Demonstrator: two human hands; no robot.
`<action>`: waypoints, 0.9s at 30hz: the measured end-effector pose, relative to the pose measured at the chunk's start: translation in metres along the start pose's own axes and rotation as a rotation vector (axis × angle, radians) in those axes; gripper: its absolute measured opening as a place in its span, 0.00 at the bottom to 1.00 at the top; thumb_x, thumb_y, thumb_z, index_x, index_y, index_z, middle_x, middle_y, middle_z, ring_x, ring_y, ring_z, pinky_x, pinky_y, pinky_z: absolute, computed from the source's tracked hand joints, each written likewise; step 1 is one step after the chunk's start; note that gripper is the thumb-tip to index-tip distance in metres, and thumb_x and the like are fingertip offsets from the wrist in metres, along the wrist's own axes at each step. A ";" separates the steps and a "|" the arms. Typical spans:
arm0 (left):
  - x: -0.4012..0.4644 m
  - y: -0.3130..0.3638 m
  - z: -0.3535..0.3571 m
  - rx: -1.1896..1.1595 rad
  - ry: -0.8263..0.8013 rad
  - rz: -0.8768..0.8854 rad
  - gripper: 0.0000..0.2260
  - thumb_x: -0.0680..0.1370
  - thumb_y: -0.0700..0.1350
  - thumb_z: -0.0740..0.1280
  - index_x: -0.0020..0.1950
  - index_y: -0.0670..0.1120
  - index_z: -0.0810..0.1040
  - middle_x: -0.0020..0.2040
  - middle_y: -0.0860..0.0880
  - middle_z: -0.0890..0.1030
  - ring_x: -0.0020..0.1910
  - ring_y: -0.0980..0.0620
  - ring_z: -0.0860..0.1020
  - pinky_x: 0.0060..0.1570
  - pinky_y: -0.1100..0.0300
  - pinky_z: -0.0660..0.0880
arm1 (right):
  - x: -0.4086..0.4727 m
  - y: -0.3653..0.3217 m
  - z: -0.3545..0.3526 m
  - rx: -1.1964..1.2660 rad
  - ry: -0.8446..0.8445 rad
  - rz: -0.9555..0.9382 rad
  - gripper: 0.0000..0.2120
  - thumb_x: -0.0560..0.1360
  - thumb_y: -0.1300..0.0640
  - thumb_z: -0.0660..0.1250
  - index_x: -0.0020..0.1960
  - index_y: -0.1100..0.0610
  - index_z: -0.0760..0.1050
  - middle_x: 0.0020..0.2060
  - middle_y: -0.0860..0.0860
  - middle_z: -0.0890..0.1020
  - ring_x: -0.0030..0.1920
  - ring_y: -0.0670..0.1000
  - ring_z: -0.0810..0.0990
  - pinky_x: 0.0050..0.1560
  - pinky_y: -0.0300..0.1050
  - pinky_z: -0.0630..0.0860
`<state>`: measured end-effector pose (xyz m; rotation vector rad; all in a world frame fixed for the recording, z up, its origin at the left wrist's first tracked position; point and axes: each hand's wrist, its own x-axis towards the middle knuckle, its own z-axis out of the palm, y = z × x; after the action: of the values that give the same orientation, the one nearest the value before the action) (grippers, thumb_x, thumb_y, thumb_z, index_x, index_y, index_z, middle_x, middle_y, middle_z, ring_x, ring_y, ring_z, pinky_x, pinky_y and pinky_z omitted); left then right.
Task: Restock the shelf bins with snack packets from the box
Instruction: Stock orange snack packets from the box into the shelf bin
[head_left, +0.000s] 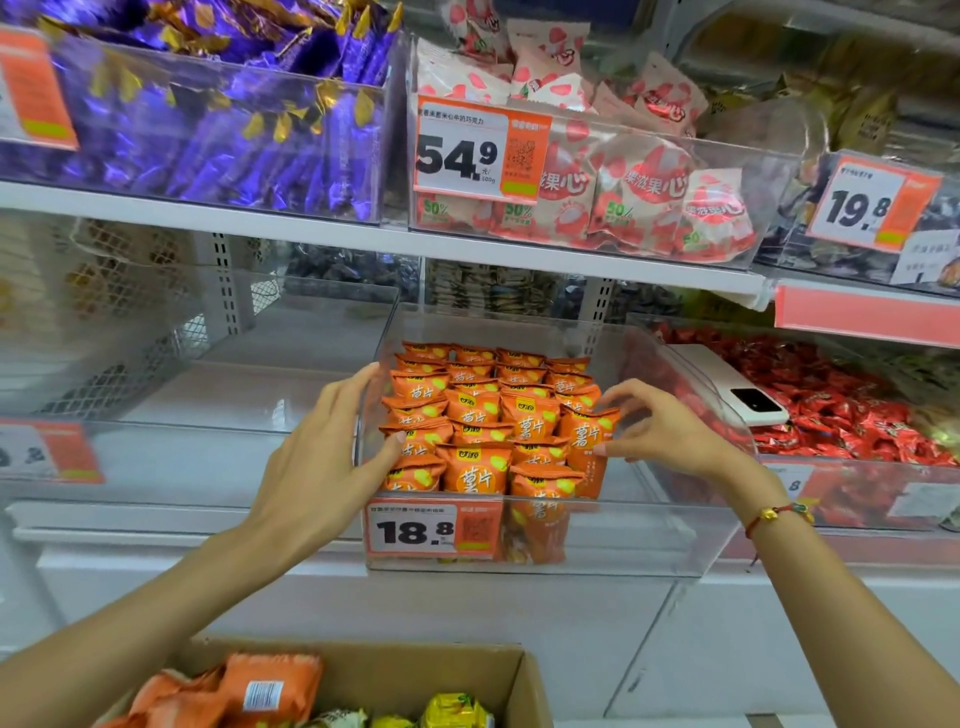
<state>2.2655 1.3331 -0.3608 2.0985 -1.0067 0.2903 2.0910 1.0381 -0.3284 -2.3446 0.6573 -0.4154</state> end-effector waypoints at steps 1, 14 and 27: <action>0.000 0.000 0.001 -0.003 0.000 0.000 0.30 0.78 0.56 0.64 0.77 0.57 0.56 0.74 0.57 0.63 0.66 0.50 0.71 0.49 0.54 0.68 | 0.001 -0.001 0.000 -0.015 0.015 -0.037 0.20 0.64 0.59 0.79 0.51 0.48 0.75 0.53 0.51 0.80 0.42 0.52 0.83 0.43 0.46 0.80; -0.012 0.002 -0.030 -0.108 0.144 0.058 0.25 0.77 0.59 0.64 0.72 0.54 0.66 0.66 0.55 0.73 0.65 0.53 0.70 0.58 0.54 0.68 | -0.031 -0.044 0.000 -0.293 0.245 -0.262 0.14 0.70 0.58 0.75 0.54 0.48 0.78 0.51 0.48 0.77 0.47 0.45 0.78 0.49 0.48 0.78; -0.108 -0.028 -0.009 -0.093 -0.370 -0.095 0.03 0.75 0.56 0.64 0.47 0.61 0.76 0.44 0.63 0.80 0.46 0.65 0.78 0.49 0.58 0.75 | -0.139 -0.048 0.152 -0.098 -0.462 -0.157 0.10 0.74 0.65 0.66 0.53 0.57 0.80 0.40 0.49 0.83 0.40 0.47 0.80 0.45 0.37 0.75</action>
<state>2.2156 1.4115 -0.4235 2.1508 -1.1017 -0.1975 2.0621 1.2246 -0.4241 -2.4703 0.2791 0.0989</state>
